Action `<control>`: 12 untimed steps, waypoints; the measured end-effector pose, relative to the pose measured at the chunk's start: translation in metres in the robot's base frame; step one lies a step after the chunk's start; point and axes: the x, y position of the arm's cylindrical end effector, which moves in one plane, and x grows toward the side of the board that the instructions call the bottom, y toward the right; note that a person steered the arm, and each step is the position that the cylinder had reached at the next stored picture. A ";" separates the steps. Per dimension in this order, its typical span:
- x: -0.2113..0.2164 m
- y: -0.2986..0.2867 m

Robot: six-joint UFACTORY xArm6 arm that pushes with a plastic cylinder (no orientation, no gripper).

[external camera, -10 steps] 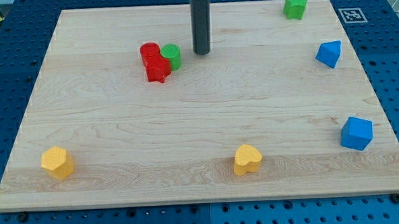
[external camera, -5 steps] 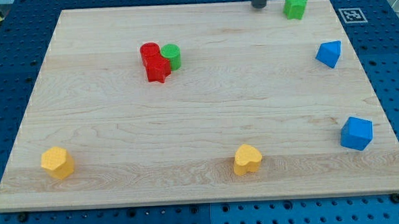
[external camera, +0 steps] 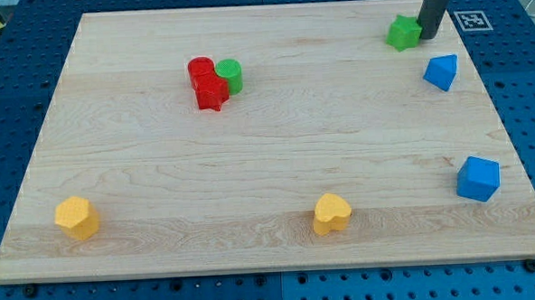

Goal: Push the green star closer to the green circle

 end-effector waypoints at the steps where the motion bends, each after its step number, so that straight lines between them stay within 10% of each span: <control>1: 0.003 -0.026; 6: -0.019 -0.125; 12: 0.051 -0.219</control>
